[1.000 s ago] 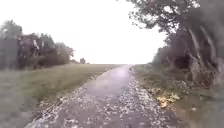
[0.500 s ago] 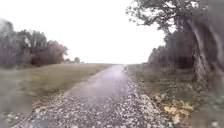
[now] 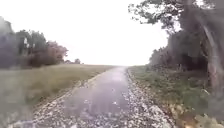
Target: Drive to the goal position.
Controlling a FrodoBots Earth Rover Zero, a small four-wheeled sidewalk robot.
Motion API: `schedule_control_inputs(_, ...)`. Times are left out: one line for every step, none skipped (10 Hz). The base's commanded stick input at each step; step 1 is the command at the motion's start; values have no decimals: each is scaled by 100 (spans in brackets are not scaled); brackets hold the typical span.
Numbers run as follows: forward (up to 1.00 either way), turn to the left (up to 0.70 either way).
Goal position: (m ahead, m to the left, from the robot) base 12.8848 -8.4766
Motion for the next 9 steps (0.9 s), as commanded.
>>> schedule_control_inputs(100, 0)
schedule_control_inputs(100, 0)
schedule_control_inputs(100, 0)
schedule_control_inputs(100, 0)
schedule_control_inputs(100, 0)
schedule_control_inputs(100, 0)
schedule_control_inputs(100, 0)
schedule_control_inputs(100, 0)
schedule_control_inputs(100, 0)
